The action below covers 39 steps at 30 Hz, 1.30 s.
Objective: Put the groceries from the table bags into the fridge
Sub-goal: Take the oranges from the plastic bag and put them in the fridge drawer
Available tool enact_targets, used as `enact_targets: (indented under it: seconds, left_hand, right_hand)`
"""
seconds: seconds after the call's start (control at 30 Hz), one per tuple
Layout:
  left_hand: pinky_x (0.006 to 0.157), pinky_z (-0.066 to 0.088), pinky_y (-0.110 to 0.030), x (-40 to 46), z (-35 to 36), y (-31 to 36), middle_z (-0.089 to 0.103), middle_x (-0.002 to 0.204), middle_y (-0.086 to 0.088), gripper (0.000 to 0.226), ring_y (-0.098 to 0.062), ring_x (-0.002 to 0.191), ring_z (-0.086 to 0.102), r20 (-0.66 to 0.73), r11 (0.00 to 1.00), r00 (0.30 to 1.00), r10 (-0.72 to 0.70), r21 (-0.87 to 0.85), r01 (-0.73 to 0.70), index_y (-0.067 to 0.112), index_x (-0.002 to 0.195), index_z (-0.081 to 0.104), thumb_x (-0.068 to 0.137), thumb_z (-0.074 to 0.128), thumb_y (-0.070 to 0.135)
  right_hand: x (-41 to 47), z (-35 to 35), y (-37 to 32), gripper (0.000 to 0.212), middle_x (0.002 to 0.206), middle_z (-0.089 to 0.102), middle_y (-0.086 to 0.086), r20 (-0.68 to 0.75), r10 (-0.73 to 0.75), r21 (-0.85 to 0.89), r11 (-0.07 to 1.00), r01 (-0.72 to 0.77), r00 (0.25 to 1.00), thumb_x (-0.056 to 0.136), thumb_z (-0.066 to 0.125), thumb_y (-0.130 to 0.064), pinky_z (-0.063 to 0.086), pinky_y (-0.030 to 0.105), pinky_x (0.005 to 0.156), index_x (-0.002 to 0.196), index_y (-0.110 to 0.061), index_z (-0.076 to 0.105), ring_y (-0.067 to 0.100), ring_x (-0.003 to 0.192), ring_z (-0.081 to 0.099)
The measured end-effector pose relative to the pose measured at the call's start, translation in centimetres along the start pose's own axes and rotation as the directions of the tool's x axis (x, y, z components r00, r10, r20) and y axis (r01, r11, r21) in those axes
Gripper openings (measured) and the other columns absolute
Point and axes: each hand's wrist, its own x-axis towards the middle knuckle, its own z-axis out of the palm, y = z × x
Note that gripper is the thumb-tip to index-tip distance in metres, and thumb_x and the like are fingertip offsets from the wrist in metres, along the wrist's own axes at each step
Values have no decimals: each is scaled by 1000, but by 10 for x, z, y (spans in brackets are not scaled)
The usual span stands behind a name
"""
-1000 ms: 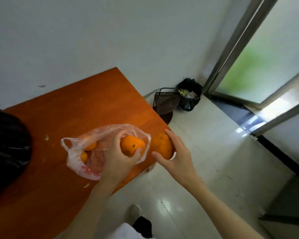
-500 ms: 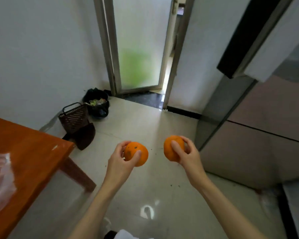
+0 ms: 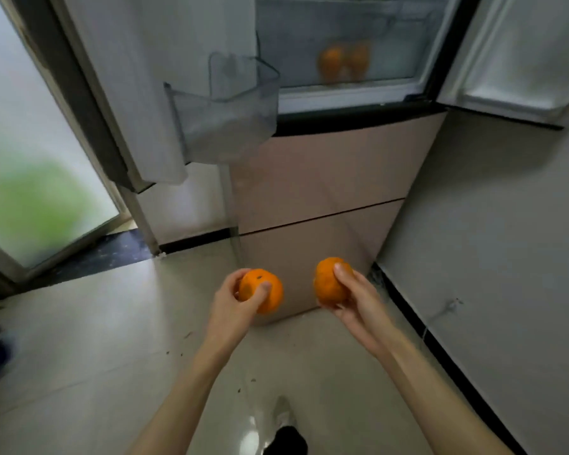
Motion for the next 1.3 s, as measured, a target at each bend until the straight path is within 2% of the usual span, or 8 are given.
enact_targets:
  seconds: [0.2,0.3,0.47,0.63,0.83,1.03,1.17,1.3]
  left_hand:
    - [92,45,-32,76,84,41,57,114,0,44,-16,103,54,110,994,989,99,32,-103,24,120,53,80,69,31]
    - [86,43,-29,119,122,74,54,113,1,48,-15,99,52,65,989,987,145,31,-147,23,123,51,79,70,31]
    - [89,43,-30,184,168,140,48,112,6,60,-12,99,49,7,960,960,281,-8,-281,22,131,45,78,71,32]
    - [94,45,-32,237,199,207,55,120,1,59,-14,105,53,-79,901,900,428,-41,-432,24,128,48,75,74,30]
    - [94,48,-40,300,216,274,56,120,2,63,-16,105,56,-169,801,787,594,29,-598,26,126,48,71,76,38]
    - [92,48,-39,355,215,349,59,118,0,61,-18,104,58,-338,661,586,736,176,-729,19,124,51,70,72,37]
    - [92,41,-27,390,201,396,56,117,-3,57,-20,106,53,-316,553,456,832,413,-724,15,123,50,74,74,32]
    - [92,38,-30,425,196,427,54,119,-7,54,-25,109,50,-220,607,598,771,537,-585,19,122,50,75,72,32]
  right_hand:
    - [64,-46,-64,69,129,53,12,-107,-109,-32,994,106,988,71,69,-28,50,41,86,132,-10,44,25,111,56]
    - [99,-53,-111,81,130,53,11,-135,-156,-73,986,147,978,59,74,-31,47,46,96,133,-14,44,25,113,55]
    - [161,-55,-194,62,127,56,5,-139,-359,-278,909,311,923,74,72,-27,45,46,100,130,-17,48,21,114,56]
    - [207,-39,-265,89,129,54,4,-121,-537,-429,787,444,835,58,79,-49,46,48,99,135,-20,45,20,115,55]
    - [265,-8,-345,50,122,51,0,-46,-717,-553,598,581,695,79,70,-36,47,31,94,119,-26,42,11,105,54]
    - [312,35,-433,54,117,47,-9,115,-853,-571,363,736,510,80,71,-34,38,15,84,125,-22,43,3,101,50]
    - [338,62,-486,59,118,48,-8,260,-866,-588,209,781,427,78,70,-40,42,24,86,128,-25,41,7,99,51]
    - [367,80,-521,56,120,55,1,429,-809,-662,21,749,402,77,69,-44,39,26,85,123,-24,46,19,103,53]
